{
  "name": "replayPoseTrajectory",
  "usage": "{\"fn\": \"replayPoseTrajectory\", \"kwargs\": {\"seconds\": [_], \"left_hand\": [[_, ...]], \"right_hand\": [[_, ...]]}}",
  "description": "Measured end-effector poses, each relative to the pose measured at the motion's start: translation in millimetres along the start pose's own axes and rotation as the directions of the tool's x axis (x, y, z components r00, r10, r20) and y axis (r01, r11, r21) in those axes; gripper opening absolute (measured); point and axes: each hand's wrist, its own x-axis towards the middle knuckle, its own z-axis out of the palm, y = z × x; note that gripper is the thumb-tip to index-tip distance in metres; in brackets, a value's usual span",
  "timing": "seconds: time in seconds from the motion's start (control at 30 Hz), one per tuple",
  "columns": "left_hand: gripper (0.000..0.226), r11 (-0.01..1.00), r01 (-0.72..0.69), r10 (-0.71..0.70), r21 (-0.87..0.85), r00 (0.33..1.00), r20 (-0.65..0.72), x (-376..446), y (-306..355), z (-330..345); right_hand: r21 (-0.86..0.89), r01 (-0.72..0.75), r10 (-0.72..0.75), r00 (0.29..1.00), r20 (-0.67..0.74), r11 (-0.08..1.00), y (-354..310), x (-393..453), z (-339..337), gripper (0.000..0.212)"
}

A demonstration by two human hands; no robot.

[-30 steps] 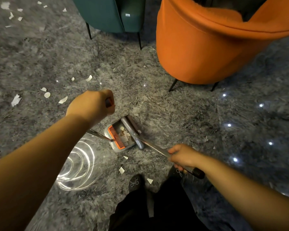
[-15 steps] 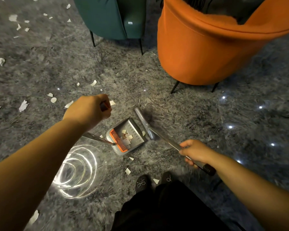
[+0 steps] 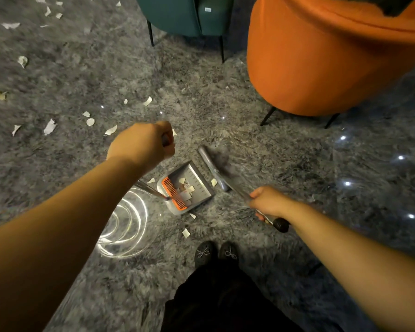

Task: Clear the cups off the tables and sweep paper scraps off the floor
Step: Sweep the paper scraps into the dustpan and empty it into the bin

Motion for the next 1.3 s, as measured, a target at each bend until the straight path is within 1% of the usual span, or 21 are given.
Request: {"fn": "replayPoseTrajectory", "kwargs": {"seconds": [0.17, 0.27, 0.4, 0.5, 0.57, 0.67, 0.77, 0.87, 0.97, 1.1, 1.23, 1.3], "left_hand": [[0.007, 0.999, -0.013, 0.014, 0.035, 1.000, -0.017, -16, 10, 8], [0.009, 1.000, 0.001, 0.000, 0.016, 1.000, -0.017, -23, 6, 5], [0.009, 1.000, 0.022, -0.022, -0.020, 1.000, 0.000, -37, -6, -2], [0.008, 0.999, 0.017, -0.018, -0.043, 1.000, -0.013, -52, -16, -6], [0.009, 0.999, 0.020, -0.021, -0.049, 1.000, -0.017, -64, -25, -7], [0.010, 0.998, 0.022, -0.024, -0.061, 0.999, -0.033, -84, -44, -13], [0.009, 0.997, -0.019, 0.015, -0.081, 0.999, -0.043, -105, -69, -25], [0.009, 0.997, -0.065, 0.063, -0.052, 0.997, -0.034, -124, -97, -41], [0.009, 0.988, -0.150, 0.149, -0.033, 0.989, -0.008, -147, -125, -54], [0.010, 0.966, -0.258, 0.258, -0.020, 0.965, 0.037, -176, -159, -66], [0.012, 0.947, -0.321, 0.320, 0.009, 0.944, 0.076, -193, -187, -67], [0.015, 0.944, -0.330, 0.326, 0.027, 0.940, 0.102, -200, -197, -64]], "right_hand": [[0.041, -0.003, -0.003, 0.990, 0.142, 0.999, 3, -13, -6, 0.043], [0.066, 0.007, -0.018, 0.987, 0.157, 0.998, 7, -28, -8, 0.040], [0.031, 0.055, -0.058, 0.993, 0.103, 0.998, 13, -53, 0, 0.037], [0.021, 0.068, -0.069, 0.996, 0.054, 0.997, 14, -69, 11, 0.033], [0.052, 0.073, -0.074, 0.997, 0.018, 0.996, 12, -79, 21, 0.032], [0.143, 0.081, -0.073, 0.996, -0.061, 0.986, 7, -93, 39, 0.037], [0.192, 0.089, -0.063, 0.988, -0.138, 0.977, 4, -110, 67, 0.042], [0.261, 0.080, -0.027, 0.979, -0.202, 0.962, 4, -129, 106, 0.044], [0.328, 0.079, 0.014, 0.962, -0.272, 0.941, 9, -149, 153, 0.044], [0.441, 0.029, 0.119, 0.945, -0.304, 0.897, 26, -169, 211, 0.043], [0.504, -0.002, 0.198, 0.921, -0.336, 0.864, 48, -188, 262, 0.031], [0.526, -0.026, 0.235, 0.913, -0.335, 0.850, 62, -195, 281, 0.024]]}}
